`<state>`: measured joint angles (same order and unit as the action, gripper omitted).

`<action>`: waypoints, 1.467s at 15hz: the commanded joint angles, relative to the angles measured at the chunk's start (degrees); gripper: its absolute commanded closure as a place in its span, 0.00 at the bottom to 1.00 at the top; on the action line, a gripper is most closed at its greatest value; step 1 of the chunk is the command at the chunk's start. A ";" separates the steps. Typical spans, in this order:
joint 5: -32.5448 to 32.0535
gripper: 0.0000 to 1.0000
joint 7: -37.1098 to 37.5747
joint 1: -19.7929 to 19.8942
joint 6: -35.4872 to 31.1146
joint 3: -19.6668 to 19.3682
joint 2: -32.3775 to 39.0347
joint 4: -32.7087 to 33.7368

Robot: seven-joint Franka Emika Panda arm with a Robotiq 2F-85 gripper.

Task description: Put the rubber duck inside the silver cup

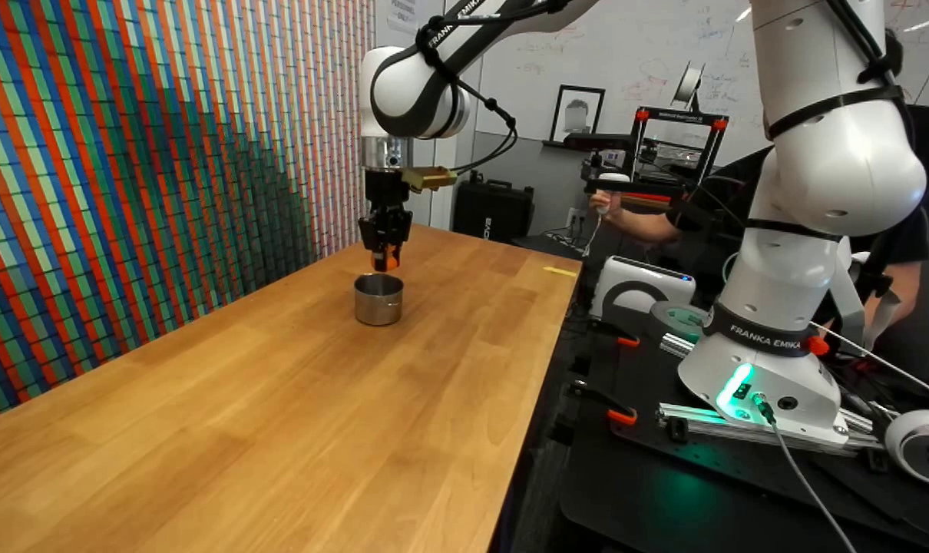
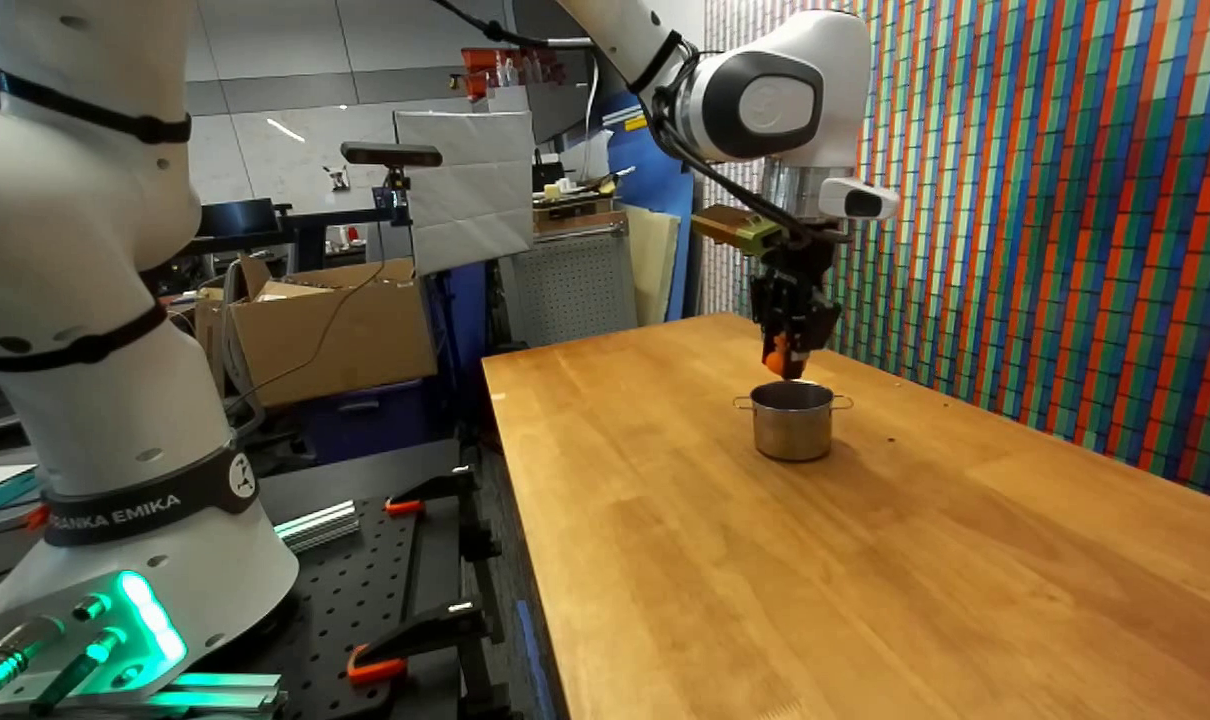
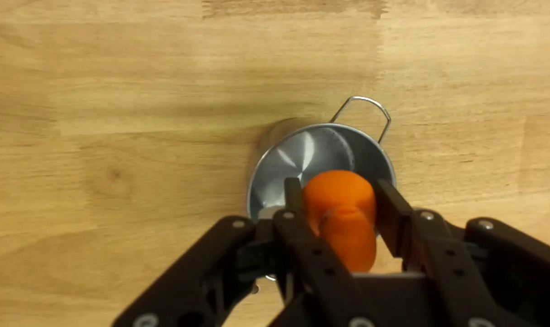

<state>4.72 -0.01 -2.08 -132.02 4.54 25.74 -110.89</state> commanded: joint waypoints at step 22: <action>-8.19 0.00 2.88 -0.44 10.68 -6.20 1.83 14.60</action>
<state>-1.16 1.54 -2.73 -126.33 -0.29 28.01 -98.54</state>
